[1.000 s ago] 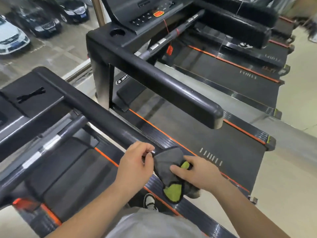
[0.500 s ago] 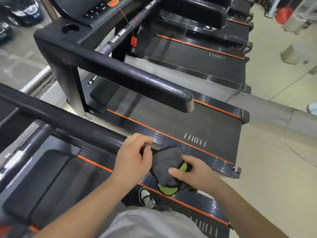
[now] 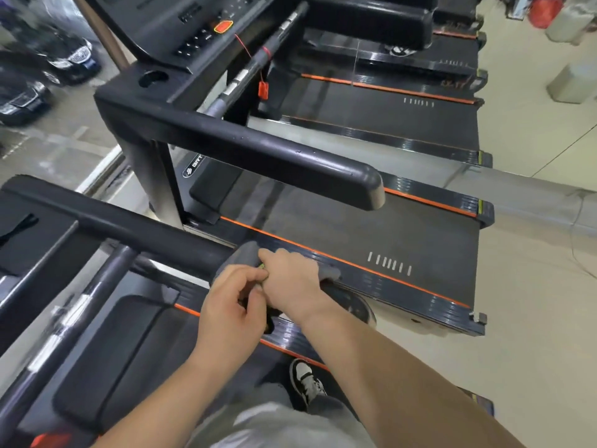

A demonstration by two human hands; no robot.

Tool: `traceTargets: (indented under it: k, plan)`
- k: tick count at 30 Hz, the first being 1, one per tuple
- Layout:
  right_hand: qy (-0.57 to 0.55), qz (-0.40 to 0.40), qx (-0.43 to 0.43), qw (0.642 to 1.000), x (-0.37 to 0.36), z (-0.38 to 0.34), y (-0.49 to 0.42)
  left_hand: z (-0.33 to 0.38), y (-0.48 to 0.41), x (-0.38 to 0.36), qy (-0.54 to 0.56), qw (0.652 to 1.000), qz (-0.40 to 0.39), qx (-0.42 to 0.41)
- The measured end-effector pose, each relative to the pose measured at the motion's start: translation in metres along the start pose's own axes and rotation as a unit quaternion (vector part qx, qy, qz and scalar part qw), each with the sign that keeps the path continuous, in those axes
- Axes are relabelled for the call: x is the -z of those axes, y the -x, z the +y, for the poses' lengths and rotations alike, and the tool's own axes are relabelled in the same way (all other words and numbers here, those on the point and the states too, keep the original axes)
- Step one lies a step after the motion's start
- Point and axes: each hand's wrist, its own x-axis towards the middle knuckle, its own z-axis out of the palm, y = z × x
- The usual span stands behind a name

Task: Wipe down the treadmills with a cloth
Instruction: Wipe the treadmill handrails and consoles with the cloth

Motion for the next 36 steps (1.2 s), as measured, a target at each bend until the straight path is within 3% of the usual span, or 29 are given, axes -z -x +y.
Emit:
traceTargets:
  k: [4,9,14,17,22,26,30,33,36]
  plan:
    - [0.01,0.038,-0.005,0.999,-0.004,-0.003,0.008,-0.011,0.0,0.026,-0.007,1.0,0.013,0.011]
    - [-0.003,0.018,-0.071,0.997,0.002,0.052,0.048,-0.023,0.011,0.027,0.028,0.996,0.003,0.083]
    - [-0.12,0.021,-0.121,0.985,0.006,0.098,0.094,-0.02,0.042,0.015,0.046,0.981,-0.11,0.156]
    - [-0.107,0.023,-0.12,0.987,0.005,0.095,0.094,-0.017,0.055,0.008,0.012,0.977,-0.146,0.158]
    - [-0.001,-0.001,-0.086,0.996,0.006,0.053,0.045,-0.015,0.071,-0.012,0.051,0.971,-0.065,0.224]
    - [0.007,0.001,-0.044,0.999,-0.006,0.012,0.011,0.001,0.078,-0.02,0.111,0.942,0.027,0.316]
    - [0.021,0.044,0.012,0.999,-0.008,0.028,0.021,0.019,0.072,-0.022,0.072,0.945,0.126,0.293]
    - [0.017,0.024,0.043,0.999,-0.005,0.074,0.052,0.038,0.078,-0.041,0.037,0.956,0.129,0.259]
    - [-0.085,0.036,0.01,0.996,0.0,0.117,0.085,0.059,0.078,-0.07,0.075,0.953,0.095,0.279]
